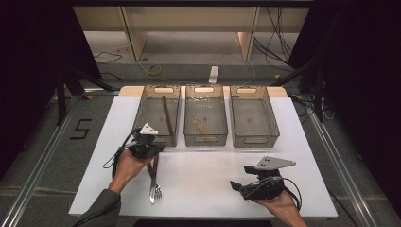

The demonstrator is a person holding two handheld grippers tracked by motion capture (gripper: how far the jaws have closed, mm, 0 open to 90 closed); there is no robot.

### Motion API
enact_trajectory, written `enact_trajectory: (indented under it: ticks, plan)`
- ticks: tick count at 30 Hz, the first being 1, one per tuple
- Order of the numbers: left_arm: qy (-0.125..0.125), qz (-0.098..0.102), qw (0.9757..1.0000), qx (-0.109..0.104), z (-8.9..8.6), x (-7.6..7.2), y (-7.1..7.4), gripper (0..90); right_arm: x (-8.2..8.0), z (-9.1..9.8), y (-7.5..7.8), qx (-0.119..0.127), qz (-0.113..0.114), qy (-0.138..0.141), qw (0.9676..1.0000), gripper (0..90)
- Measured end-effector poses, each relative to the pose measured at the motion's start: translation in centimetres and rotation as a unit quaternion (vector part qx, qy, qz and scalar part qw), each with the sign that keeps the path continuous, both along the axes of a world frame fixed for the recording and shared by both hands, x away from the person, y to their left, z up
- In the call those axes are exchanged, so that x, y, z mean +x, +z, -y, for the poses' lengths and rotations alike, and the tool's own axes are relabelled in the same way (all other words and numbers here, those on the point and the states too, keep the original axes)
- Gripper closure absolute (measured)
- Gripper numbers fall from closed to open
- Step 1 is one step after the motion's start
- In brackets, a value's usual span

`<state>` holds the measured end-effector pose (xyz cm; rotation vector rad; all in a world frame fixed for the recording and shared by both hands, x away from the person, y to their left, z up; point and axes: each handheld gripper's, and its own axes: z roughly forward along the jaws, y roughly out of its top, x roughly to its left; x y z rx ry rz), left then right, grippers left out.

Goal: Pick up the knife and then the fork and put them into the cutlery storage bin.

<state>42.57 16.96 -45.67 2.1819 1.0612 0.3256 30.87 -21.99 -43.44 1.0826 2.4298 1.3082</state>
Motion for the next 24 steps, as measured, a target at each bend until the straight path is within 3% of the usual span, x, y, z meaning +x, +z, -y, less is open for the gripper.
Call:
enact_trajectory:
  ticks: [12,15,18,24]
  plan:
    - [-0.01,-0.005,0.9996,0.024,0.2,0.2,-0.5,88.9,-0.1,-0.5,0.1,-0.008,0.003,0.004,1.0,22.3]
    - [-0.01,-0.012,0.9993,0.035,0.2,0.4,-0.9,88.9,-0.1,-0.4,0.1,-0.008,0.004,0.006,0.9999,22.3]
    - [-0.008,-0.028,0.9991,0.029,0.3,0.6,-1.4,88.9,-0.1,-0.4,0.1,-0.007,0.003,0.006,0.9999,22.4]
    - [-0.012,-0.031,0.9979,0.056,0.5,0.6,-1.8,89.0,-0.1,-0.5,0.1,-0.011,0.004,0.01,0.9999,22.4]
